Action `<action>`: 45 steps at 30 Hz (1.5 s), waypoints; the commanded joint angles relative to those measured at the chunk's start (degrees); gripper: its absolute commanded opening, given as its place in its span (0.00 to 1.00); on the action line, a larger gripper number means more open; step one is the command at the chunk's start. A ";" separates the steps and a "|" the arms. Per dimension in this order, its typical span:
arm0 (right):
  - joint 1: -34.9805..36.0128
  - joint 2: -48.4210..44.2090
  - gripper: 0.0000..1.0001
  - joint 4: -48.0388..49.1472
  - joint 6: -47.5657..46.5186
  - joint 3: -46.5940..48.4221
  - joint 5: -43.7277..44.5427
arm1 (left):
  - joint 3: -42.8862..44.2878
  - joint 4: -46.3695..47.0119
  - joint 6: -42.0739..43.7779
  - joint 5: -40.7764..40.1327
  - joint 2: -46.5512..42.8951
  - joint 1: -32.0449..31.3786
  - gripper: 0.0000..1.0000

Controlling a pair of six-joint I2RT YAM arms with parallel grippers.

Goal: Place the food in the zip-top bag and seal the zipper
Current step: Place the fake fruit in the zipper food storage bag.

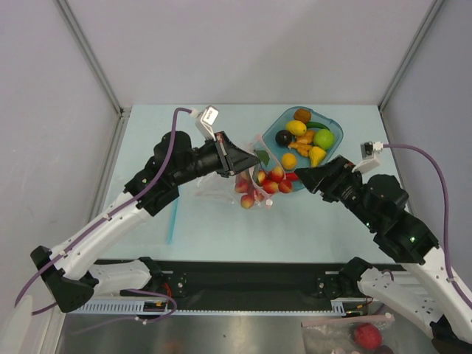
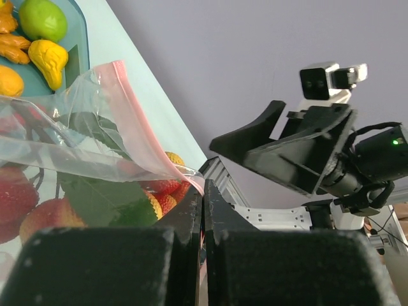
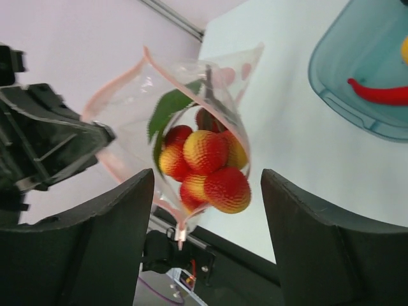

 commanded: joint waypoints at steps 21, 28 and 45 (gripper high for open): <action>17.23 22.04 0.34 11.73 0.07 5.83 3.10 | 2.01 3.56 -0.66 3.11 0.55 0.59 0.00; 16.26 20.64 0.37 10.15 -2.30 4.43 4.69 | 1.49 2.06 0.83 4.86 -0.06 0.59 0.00; 15.47 10.98 0.64 -8.57 -12.58 10.23 11.61 | 2.36 -5.58 7.59 0.12 -1.20 0.59 0.01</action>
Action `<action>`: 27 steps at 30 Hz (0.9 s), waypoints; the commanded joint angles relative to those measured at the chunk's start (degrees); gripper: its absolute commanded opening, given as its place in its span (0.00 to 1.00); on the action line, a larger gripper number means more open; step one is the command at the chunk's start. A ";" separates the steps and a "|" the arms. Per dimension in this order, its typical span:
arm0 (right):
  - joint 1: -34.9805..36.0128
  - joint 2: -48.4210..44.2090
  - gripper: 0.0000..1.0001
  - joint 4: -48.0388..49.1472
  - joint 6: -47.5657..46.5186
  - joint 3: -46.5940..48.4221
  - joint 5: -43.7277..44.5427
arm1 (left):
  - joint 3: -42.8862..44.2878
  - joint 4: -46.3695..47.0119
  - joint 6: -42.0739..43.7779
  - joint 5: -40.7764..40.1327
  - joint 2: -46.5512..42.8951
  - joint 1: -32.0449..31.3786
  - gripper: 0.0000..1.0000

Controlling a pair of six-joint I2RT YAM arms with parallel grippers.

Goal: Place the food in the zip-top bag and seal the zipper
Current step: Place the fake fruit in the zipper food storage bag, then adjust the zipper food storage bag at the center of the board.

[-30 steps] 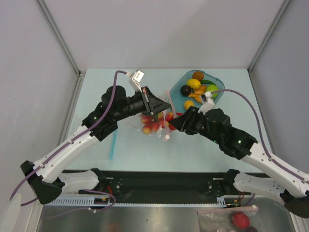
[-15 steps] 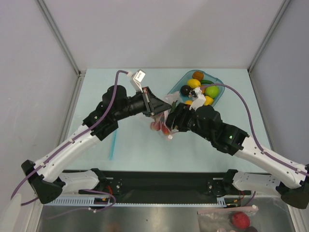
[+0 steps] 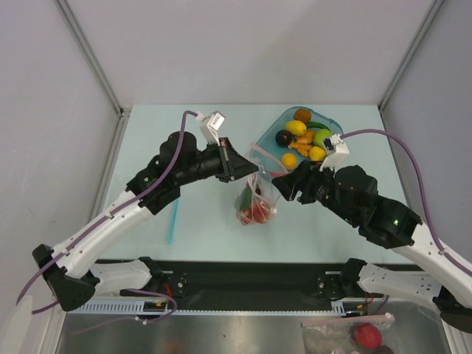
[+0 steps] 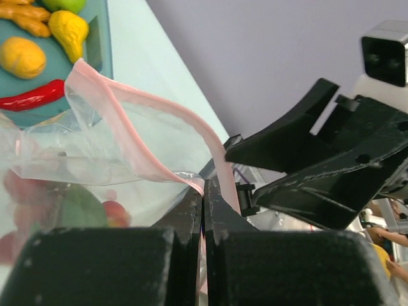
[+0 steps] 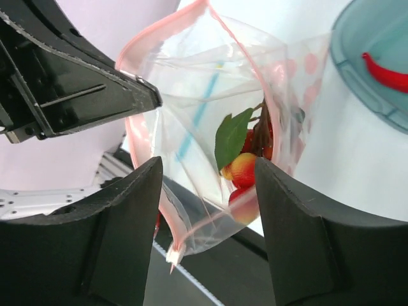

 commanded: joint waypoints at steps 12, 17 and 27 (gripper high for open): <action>-1.38 3.85 0.67 -6.64 -4.88 1.97 9.47 | 9.77 -12.72 11.79 -10.84 -2.17 0.28 0.02; -8.58 3.41 0.65 -1.99 -6.46 -1.10 4.58 | 18.83 -25.22 20.91 -24.37 2.48 0.28 0.02; -24.32 12.89 0.64 8.72 -11.29 -5.41 -5.64 | 23.63 -35.62 31.39 -40.05 11.98 0.37 0.04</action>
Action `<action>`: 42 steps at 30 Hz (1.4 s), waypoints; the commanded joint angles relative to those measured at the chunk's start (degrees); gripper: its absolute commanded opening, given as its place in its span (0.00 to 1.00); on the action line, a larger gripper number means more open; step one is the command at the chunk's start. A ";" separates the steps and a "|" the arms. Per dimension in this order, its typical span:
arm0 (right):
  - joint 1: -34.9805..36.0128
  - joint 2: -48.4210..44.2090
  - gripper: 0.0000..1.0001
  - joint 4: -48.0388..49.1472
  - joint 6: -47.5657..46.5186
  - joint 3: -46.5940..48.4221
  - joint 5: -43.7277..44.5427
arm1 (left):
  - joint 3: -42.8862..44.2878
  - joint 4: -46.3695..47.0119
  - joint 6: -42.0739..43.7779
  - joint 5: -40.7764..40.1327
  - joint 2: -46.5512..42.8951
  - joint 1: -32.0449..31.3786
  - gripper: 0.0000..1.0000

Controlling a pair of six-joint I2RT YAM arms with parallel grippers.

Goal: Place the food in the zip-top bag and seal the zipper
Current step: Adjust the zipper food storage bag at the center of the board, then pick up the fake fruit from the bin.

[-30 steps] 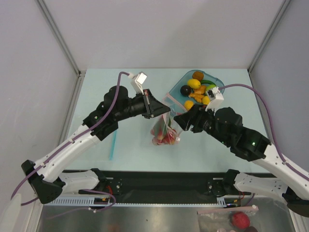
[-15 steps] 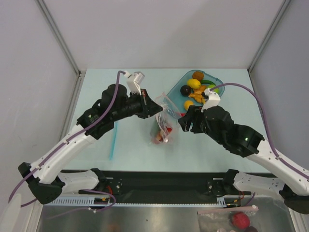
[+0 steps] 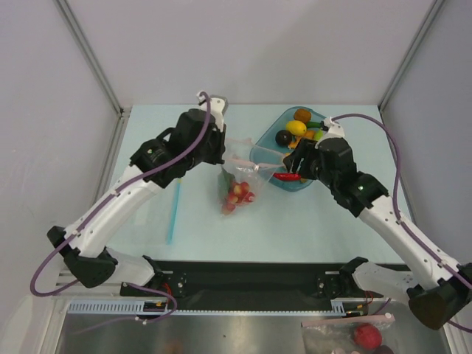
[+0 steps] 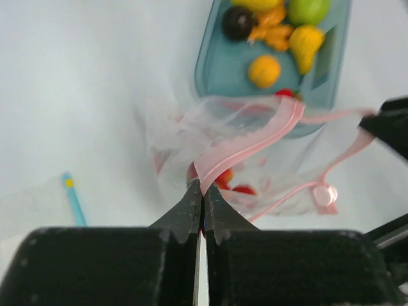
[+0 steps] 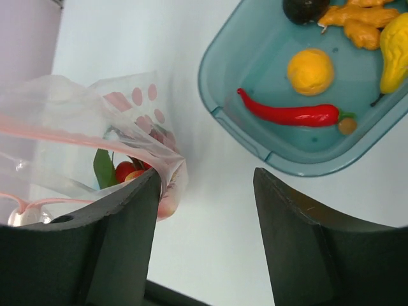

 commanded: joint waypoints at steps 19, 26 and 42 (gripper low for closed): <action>-15.38 22.49 0.84 31.29 -7.69 -4.52 -9.69 | -12.76 6.35 9.03 -3.90 -1.86 1.02 0.07; -16.18 11.85 0.86 45.91 -8.23 -14.02 -34.21 | -24.27 18.21 4.38 18.03 -4.23 12.71 0.00; -18.03 8.38 0.82 29.97 -2.15 -11.44 -15.34 | -27.36 21.65 8.06 13.75 -9.68 13.33 0.02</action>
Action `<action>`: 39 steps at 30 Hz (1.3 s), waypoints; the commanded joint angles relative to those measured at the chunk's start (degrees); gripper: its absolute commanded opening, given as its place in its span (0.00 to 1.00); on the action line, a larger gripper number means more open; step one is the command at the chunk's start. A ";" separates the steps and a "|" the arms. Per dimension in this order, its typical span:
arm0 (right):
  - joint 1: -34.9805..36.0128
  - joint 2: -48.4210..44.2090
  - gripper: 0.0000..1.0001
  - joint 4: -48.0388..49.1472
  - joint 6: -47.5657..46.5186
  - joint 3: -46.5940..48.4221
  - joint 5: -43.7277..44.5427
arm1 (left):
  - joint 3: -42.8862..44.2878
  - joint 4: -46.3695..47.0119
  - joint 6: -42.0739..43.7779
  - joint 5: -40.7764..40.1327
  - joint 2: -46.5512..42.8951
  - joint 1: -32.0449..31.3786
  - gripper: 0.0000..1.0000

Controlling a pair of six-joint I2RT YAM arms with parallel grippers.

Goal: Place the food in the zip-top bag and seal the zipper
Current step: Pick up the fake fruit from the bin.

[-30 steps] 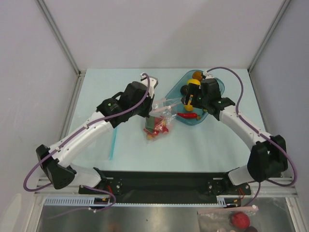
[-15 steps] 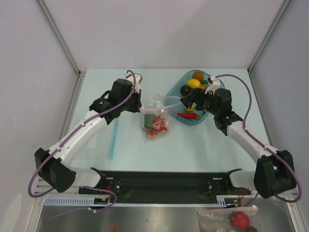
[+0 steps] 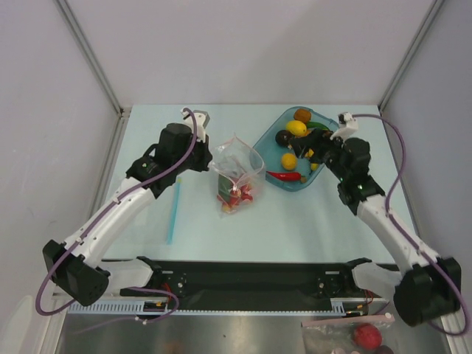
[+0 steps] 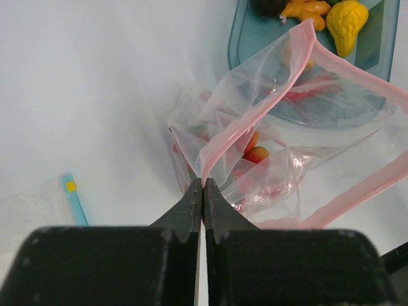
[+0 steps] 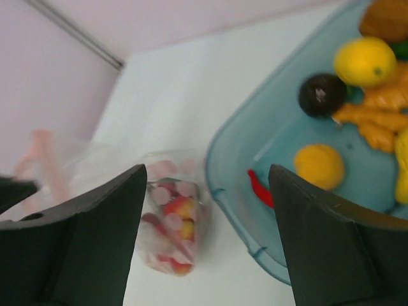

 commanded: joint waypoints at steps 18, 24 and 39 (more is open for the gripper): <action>4.18 45.86 0.88 -26.98 -6.81 32.39 26.09 | 0.29 0.55 1.18 -0.46 -2.61 -0.09 0.02; 4.36 52.81 0.81 -30.86 -5.66 36.54 26.45 | 0.20 0.55 1.18 -0.47 -2.52 -0.18 0.01; 6.11 37.90 0.37 -25.24 -4.52 26.71 23.37 | 0.29 0.29 1.53 0.06 -1.90 -0.53 0.00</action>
